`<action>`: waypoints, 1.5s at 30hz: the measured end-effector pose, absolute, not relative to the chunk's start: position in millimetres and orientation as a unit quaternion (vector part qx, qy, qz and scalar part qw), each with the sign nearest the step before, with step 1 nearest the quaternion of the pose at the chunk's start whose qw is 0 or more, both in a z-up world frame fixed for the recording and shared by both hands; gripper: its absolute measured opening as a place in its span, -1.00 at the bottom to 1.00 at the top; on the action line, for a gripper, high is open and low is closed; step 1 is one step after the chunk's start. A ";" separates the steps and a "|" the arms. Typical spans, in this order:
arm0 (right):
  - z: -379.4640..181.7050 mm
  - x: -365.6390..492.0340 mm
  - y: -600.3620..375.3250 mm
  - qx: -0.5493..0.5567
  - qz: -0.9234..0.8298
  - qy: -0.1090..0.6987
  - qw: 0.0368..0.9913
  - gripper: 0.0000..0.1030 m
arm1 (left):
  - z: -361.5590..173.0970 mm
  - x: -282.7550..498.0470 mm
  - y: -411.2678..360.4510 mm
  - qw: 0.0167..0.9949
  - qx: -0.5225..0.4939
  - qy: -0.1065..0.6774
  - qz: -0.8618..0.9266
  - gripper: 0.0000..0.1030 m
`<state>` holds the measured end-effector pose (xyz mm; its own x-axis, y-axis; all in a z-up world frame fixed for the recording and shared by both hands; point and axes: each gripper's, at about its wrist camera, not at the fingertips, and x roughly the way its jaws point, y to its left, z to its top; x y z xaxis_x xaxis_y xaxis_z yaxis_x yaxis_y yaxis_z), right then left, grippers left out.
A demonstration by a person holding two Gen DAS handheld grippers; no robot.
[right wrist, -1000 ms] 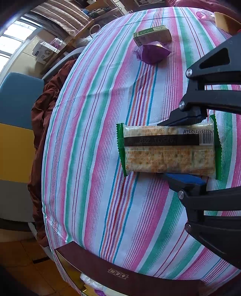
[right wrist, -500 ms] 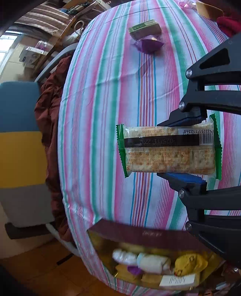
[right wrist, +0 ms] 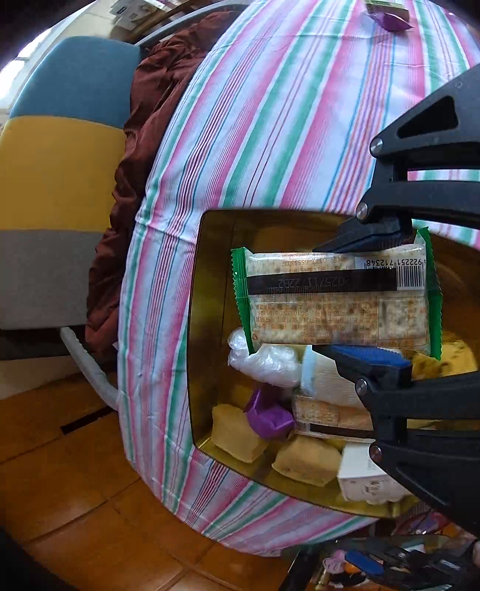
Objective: Organize objects
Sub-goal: 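Carry the cracker packet over the tray and release it with the right tool, then move both open tools back to the purple packet and green box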
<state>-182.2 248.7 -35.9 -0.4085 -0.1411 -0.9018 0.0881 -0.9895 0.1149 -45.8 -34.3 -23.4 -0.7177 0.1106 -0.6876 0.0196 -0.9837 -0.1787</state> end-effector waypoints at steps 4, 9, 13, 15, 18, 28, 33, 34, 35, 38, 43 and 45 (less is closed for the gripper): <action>-57.6 -209.4 243.9 0.556 -0.830 -0.020 0.038 -0.18 | -30.4 -49.7 -42.5 0.018 -0.385 -0.096 0.918 0.40; -76.3 -225.3 241.6 0.564 -0.825 -0.043 0.020 -0.13 | -37.0 -51.9 -46.8 0.014 -0.391 -0.100 0.915 0.40; -79.3 -227.7 238.1 0.560 -0.826 -0.053 0.027 -0.08 | -38.0 -52.2 -47.9 0.012 -0.392 -0.101 0.915 0.40; -75.3 -222.4 238.0 0.551 -0.832 -0.053 0.028 -0.08 | -37.4 -51.3 -47.5 0.012 -0.391 -0.099 0.915 0.40; -66.0 -211.2 238.8 0.537 -0.841 -0.057 0.033 -0.08 | -34.9 -49.6 -44.5 0.014 -0.389 -0.095 0.916 0.40; -31.9 -161.5 230.5 0.492 -0.868 -0.023 0.059 -0.07 | -19.0 -37.6 -30.4 0.028 -0.373 -0.072 0.925 0.44; -21.7 -133.2 236.4 0.477 -0.876 -0.012 0.066 -0.07 | -14.2 -33.0 -23.6 0.035 -0.370 -0.063 0.926 0.45; -20.0 -127.8 238.4 0.475 -0.878 -0.013 0.067 -0.07 | -13.4 -31.9 -22.2 0.036 -0.369 -0.061 0.927 0.45; -18.6 -122.9 240.1 0.472 -0.879 -0.013 0.066 -0.07 | -12.3 -30.7 -20.6 0.038 -0.368 -0.059 0.927 0.45; -16.3 -109.3 248.5 0.467 -0.882 -0.018 0.065 -0.07 | -9.6 -27.7 -16.1 0.043 -0.365 -0.052 0.929 0.45; -15.4 -89.0 269.6 0.463 -0.884 -0.024 0.055 -0.07 | -6.8 -25.6 -6.4 0.052 -0.364 -0.043 0.929 0.45; -14.7 -82.4 281.8 0.462 -0.885 -0.027 0.047 -0.07 | -5.1 -24.3 -1.0 0.057 -0.363 -0.038 0.929 0.45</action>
<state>-82.4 281.8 -14.7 -0.5695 -0.1083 -0.8148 0.0578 -0.9941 0.0917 -24.3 -1.0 -5.2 -0.7301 0.1334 -0.6702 -0.0785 -0.9906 -0.1116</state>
